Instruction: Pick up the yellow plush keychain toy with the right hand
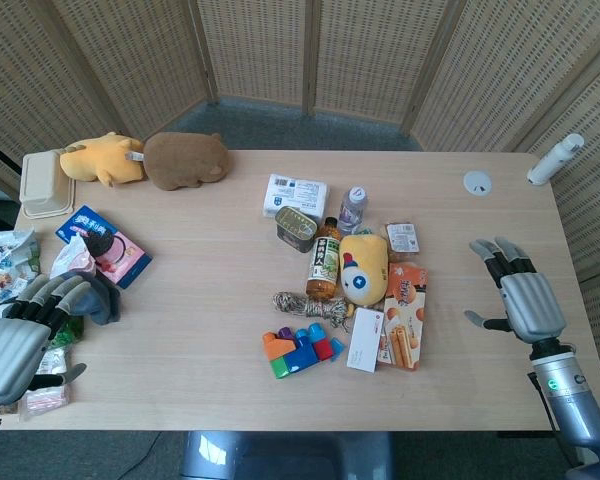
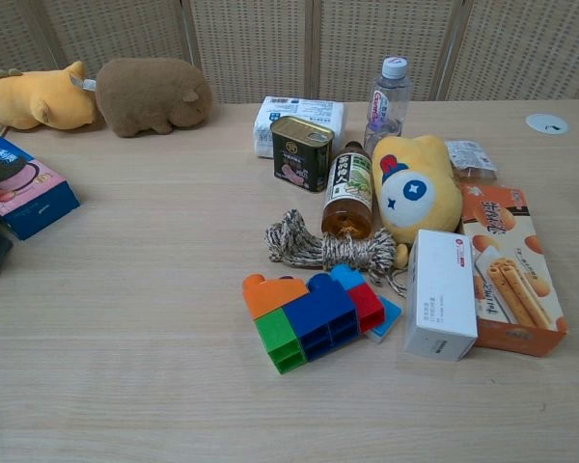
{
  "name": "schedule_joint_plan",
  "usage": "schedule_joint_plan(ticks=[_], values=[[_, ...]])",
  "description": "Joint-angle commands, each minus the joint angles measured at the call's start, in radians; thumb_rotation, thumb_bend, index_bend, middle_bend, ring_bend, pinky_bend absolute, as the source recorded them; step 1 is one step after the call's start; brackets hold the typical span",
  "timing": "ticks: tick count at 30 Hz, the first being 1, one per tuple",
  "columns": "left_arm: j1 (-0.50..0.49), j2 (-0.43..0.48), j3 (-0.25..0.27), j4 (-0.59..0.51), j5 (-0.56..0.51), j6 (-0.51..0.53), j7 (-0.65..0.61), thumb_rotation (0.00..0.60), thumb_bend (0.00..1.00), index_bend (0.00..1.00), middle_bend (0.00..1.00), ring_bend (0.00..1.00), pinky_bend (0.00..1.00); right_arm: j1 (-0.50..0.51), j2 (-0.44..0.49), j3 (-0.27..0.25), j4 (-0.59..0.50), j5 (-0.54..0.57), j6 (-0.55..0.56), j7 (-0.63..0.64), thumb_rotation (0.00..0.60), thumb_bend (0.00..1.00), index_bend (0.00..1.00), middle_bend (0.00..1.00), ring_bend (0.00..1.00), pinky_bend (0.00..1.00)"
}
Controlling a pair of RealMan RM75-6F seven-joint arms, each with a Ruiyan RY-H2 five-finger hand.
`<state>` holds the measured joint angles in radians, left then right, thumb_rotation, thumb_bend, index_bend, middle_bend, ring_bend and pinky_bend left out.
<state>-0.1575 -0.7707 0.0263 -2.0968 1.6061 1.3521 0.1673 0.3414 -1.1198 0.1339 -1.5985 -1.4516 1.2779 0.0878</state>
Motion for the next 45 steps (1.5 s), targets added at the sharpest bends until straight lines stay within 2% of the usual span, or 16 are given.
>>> schedule_joint_plan(ticks=[1, 14, 26, 32, 35, 38, 45], values=[[-0.004, -0.003, -0.003, 0.005, -0.001, -0.004, -0.005, 0.600, 0.00, 0.00, 0.00, 0.00, 0.00, 0.003, 0.006, 0.002, -0.013, 0.006, -0.008, -0.004, 0.600, 0.14, 0.00, 0.00, 0.00, 0.00], [-0.009, -0.011, -0.008, 0.023, 0.007, 0.000, -0.025, 0.600, 0.00, 0.00, 0.00, 0.00, 0.00, 0.008, 0.022, 0.007, -0.061, 0.019, -0.023, 0.011, 0.600, 0.14, 0.00, 0.00, 0.00, 0.00], [-0.011, -0.009, -0.007, 0.024, 0.005, -0.005, -0.027, 0.600, 0.00, 0.00, 0.00, 0.00, 0.00, 0.072, -0.007, 0.031, -0.089, 0.039, -0.096, -0.026, 0.599, 0.13, 0.00, 0.00, 0.00, 0.00], [-0.012, -0.007, -0.006, 0.024, 0.004, -0.008, -0.029, 0.600, 0.00, 0.00, 0.00, 0.00, 0.00, 0.135, -0.057, 0.056, -0.098, 0.094, -0.178, -0.054, 0.595, 0.12, 0.00, 0.00, 0.00, 0.00], [-0.015, -0.009, -0.007, 0.024, 0.005, -0.010, -0.028, 0.600, 0.00, 0.00, 0.00, 0.00, 0.00, 0.179, -0.082, 0.068, -0.099, 0.127, -0.234, -0.089, 0.575, 0.11, 0.00, 0.00, 0.00, 0.00], [-0.015, -0.009, -0.009, 0.025, 0.002, -0.009, -0.030, 0.600, 0.00, 0.00, 0.00, 0.00, 0.00, 0.227, -0.112, 0.084, -0.092, 0.165, -0.288, -0.122, 0.531, 0.10, 0.00, 0.00, 0.00, 0.00], [-0.015, -0.009, -0.010, 0.027, 0.000, -0.007, -0.032, 0.600, 0.00, 0.00, 0.00, 0.00, 0.00, 0.334, -0.180, 0.104, -0.044, 0.238, -0.407, -0.186, 0.509, 0.10, 0.00, 0.00, 0.00, 0.00]])
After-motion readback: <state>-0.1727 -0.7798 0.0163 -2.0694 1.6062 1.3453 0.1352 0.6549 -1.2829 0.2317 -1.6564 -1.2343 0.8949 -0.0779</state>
